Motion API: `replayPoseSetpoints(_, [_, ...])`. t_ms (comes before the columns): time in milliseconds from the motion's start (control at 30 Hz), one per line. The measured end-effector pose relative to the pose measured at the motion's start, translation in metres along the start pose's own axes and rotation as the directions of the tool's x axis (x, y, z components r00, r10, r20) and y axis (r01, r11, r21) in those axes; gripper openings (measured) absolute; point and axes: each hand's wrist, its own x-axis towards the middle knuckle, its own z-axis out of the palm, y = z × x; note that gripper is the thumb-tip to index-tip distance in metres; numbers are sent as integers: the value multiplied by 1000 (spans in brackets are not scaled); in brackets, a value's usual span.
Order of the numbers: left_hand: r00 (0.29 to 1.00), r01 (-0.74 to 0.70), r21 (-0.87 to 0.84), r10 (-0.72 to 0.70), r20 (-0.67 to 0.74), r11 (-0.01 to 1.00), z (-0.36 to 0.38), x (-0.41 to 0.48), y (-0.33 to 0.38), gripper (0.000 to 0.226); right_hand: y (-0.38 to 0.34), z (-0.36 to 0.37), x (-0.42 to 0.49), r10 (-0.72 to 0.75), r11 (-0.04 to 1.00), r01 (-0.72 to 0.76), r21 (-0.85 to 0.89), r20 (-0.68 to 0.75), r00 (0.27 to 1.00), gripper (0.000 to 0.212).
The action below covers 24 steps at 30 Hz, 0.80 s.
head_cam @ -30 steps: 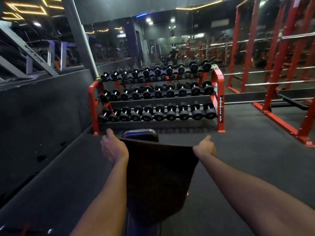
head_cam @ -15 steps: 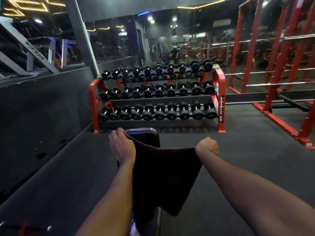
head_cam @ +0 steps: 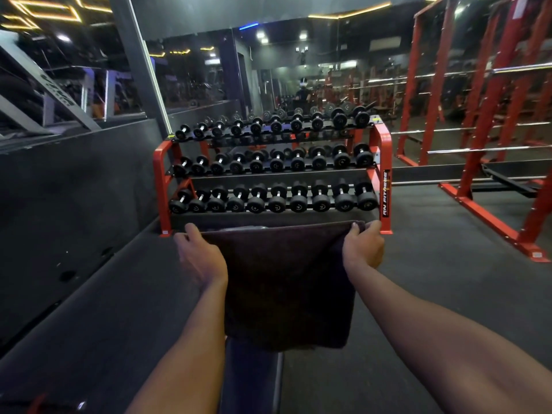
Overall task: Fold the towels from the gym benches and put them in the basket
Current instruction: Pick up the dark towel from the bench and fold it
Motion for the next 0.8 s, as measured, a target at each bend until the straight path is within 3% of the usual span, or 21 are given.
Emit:
replayPoseSetpoints(67, [979, 144, 88, -155, 134, 986, 0, 2, 9, 23, -10, 3, -4, 18, 993, -20, -119, -18, 1000, 18])
replayPoseSetpoints(133, [907, 265, 175, -306, 289, 948, -1, 4, 19, 22, -20, 9, -9, 58, 982, -52, -181, 28, 998, 19])
replayPoseSetpoints(200, [830, 271, 223, -345, 439, 936, 1, 5, 29, 24, -26, 16, -15, 90, 978, -62, -199, 131, 987, 23])
replayPoseSetpoints(300, [757, 153, 103, -184, 627, 983, 8, 2, 46, 25, -34, 29, -29, 27, 987, 29, -157, 341, 940, 23])
replayPoseSetpoints(467, [612, 120, -167, 60, 789, 979, 7, -7, 76, 11, -40, 47, -51, -201, 979, 174, 104, 591, 781, 17])
replayPoseSetpoints(700, [513, 28, -200, 158, 844, 979, 6, -2, 82, 17, -43, 36, -58, -428, 899, 373, 231, 647, 631, 10])
replayPoseSetpoints(800, [483, 32, -220, 178, 857, 975, 1, 2, 85, 20, -42, 33, -59, -437, 891, 400, 215, 647, 625, 17])
